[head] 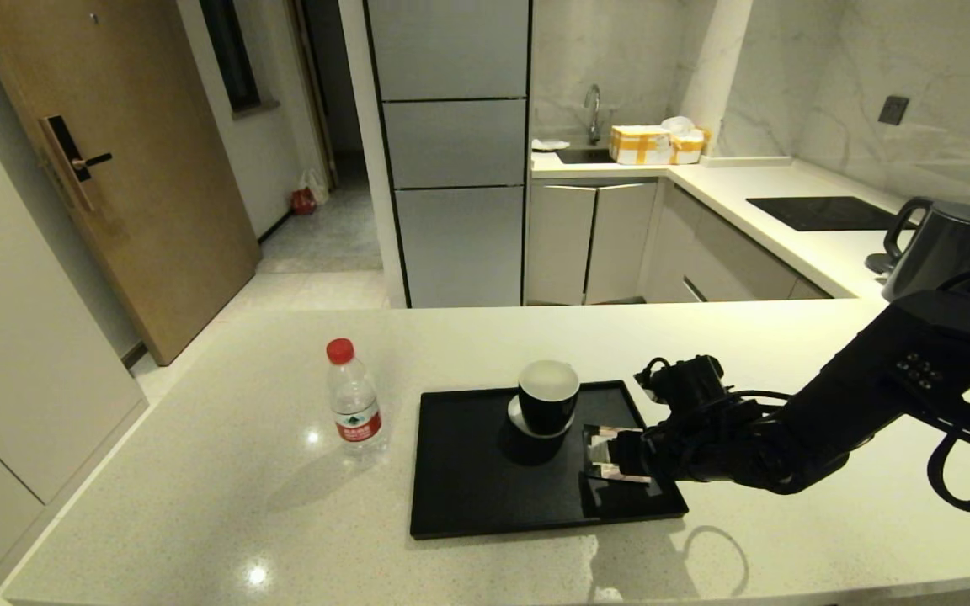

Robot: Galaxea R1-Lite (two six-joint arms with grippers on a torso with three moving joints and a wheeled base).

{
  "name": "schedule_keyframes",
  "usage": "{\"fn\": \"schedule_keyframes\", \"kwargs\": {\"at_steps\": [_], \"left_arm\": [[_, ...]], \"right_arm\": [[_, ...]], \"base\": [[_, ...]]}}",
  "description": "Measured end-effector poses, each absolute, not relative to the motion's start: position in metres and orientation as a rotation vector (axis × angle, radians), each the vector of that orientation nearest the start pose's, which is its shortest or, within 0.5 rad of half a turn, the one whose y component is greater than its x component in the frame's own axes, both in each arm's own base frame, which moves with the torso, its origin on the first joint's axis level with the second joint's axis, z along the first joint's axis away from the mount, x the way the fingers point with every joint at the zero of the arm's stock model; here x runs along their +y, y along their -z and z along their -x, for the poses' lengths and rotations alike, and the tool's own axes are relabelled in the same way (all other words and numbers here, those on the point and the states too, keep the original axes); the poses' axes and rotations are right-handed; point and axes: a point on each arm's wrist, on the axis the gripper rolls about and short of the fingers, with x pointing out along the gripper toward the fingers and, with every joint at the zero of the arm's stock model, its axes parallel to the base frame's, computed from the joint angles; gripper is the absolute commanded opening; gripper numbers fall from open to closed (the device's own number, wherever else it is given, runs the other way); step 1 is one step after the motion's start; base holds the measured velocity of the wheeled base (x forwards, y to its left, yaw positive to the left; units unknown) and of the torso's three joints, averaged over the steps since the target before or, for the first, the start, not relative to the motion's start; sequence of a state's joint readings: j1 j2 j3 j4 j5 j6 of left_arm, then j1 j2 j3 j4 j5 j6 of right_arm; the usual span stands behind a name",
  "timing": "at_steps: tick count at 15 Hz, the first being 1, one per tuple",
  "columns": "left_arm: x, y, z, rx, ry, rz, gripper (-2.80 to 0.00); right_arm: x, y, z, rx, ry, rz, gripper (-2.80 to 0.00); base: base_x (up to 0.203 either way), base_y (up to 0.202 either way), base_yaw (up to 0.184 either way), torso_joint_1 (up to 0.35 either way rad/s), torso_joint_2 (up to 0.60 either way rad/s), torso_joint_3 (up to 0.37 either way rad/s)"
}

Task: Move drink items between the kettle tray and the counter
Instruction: Pick up the tea bag

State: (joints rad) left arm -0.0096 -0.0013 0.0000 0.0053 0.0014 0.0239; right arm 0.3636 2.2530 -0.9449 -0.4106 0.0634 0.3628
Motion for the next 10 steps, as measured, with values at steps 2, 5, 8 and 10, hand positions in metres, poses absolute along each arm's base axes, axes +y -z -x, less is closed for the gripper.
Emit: {"fn": "schedule_keyframes", "kwargs": {"at_steps": [2,5,8,10], "left_arm": [[0.0003,-0.0748,0.0229,0.005,0.009,-0.024,-2.80],[0.0003,-0.0749,0.0229,0.004,0.009,-0.024,-2.80],[0.0002,-0.0749,0.0229,0.004,0.008,-0.024,-2.80],[0.0003,-0.0749,0.0229,0.004,0.009,-0.024,-2.80]], "right_arm": [[0.1336,-0.0033,-0.3468,0.952,-0.235,-0.200,0.00],[0.1339,-0.0023,-0.3474,0.952,-0.236,-0.202,0.00],[0.1340,-0.0014,-0.3483,0.951,-0.231,-0.203,-2.80],[0.1338,-0.0009,-0.3484,0.952,-0.229,-0.202,-2.80]], "base": [[0.000,0.000,0.000,0.000,0.00,0.000],[0.000,0.000,0.000,0.000,0.00,0.000],[0.000,0.000,0.000,0.000,0.00,0.000],[0.000,0.000,0.000,0.000,0.00,0.000]]}}
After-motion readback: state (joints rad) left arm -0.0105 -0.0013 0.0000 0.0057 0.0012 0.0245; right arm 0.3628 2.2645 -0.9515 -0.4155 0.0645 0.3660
